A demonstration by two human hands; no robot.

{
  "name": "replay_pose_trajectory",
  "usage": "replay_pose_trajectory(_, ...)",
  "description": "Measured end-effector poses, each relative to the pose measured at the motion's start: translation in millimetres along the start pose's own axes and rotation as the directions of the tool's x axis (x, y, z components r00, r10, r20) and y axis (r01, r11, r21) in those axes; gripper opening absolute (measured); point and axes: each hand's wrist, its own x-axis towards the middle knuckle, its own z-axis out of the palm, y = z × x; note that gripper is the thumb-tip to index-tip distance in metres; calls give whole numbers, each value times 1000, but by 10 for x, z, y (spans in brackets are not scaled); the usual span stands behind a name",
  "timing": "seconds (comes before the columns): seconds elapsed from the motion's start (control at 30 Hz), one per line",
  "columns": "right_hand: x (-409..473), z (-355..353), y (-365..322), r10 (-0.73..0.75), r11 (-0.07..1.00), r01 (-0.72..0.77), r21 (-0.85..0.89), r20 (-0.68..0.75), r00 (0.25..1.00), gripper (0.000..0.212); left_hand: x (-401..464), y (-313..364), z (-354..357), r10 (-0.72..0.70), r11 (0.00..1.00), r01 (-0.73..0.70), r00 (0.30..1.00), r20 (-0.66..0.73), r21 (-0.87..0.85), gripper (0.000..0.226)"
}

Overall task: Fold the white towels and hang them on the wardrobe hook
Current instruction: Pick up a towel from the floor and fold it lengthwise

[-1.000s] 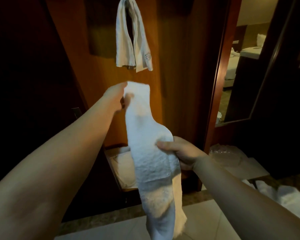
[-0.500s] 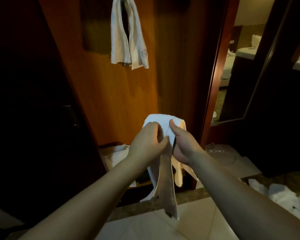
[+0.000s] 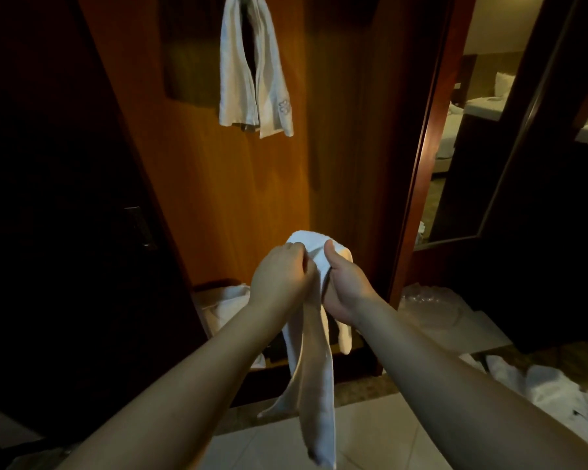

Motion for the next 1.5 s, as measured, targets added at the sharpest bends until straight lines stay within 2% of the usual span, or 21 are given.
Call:
replay_pose_trajectory(0.2,-27,12,70,40,999,-40,-21,3,999,48,-122,25,-25,92,994,-99,988,-121,-53,15)
replay_pose_trajectory(0.33,-33,45,120,53,998,-51,-41,33,998,60,-213,-5,-19,135,983,-159,965,-223,-92,14)
replay_pose_trajectory(0.4,-43,70,127,57,996,-55,-64,23,998,59,-206,87,70,161,987,-159,980,-117,30,21)
replay_pose_trajectory(0.43,-38,70,126,58,996,-58,-69,10,998,55,-151,140,55,5,982,-13,999,40,188,30)
replay_pose_trajectory(0.47,-30,75,121,64,996,-63,-56,10,998,53,-115,142,252,-145,908,34,961,238,418,41)
replay_pose_trajectory(0.5,-22,79,110,68,997,-67,-45,30,997,53,-153,65,426,-223,671,-162,886,406,724,50)
replay_pose_trajectory(0.53,-22,88,95,70,997,-69,-38,46,996,51,-147,188,524,-321,482,-281,825,465,830,56)
replay_pose_trajectory(0.57,-10,95,89,65,997,-63,-40,57,996,48,-149,215,593,-332,546,-240,817,471,803,56)
replay_pose_trajectory(0.6,0,101,80,53,998,-50,-45,64,997,48,-141,134,575,-232,761,-109,874,426,640,53)
replay_pose_trajectory(0.63,10,119,68,37,998,-34,-57,61,997,54,-168,-45,442,-109,940,-9,939,326,340,47)
replay_pose_trajectory(0.67,33,138,56,15,997,-12,-72,49,999,63,-275,-7,361,-68,996,61,993,96,68,37)
replay_pose_trajectory(0.7,71,145,42,-12,996,15,-92,25,1000,70,-372,18,293,21,999,-23,996,-84,-22,22)
replay_pose_trajectory(0.77,97,178,-25,-42,990,42,-132,2,999,59,-482,-130,162,18,971,-52,990,-143,-235,9)
replay_pose_trajectory(0.87,130,193,-165,-72,995,70,-67,-20,997,26,-510,-160,225,-118,937,100,992,-34,-335,14)
replay_pose_trajectory(0.93,148,216,-230,-104,994,102,-27,-43,994,30,-509,-161,223,-165,936,148,986,-28,-320,16)
replay_pose_trajectory(1.1,135,326,-348,-194,978,185,-97,-97,976,36,-544,-122,269,4,939,-38,995,-98,-342,11)
replay_pose_trajectory(1.17,139,359,-372,-211,973,199,-119,-102,972,30,-559,-79,312,-82,897,61,996,-31,-437,4)
replay_pose_trajectory(1.23,119,417,-400,-213,970,200,-136,-89,973,45,-534,-94,334,-206,810,184,978,24,-557,15)
replay_pose_trajectory(1.37,79,489,-478,-241,945,219,-242,-62,969,87,-444,-216,344,-259,704,229,964,57,-672,48)
replay_pose_trajectory(1.43,31,537,-530,-267,924,238,-301,-58,962,82,-388,-241,341,-281,710,247,958,57,-659,67)
replay_pose_trajectory(1.5,21,579,-554,-289,893,253,-371,-43,956,60,-317,-233,312,-292,768,238,957,7,-594,72)
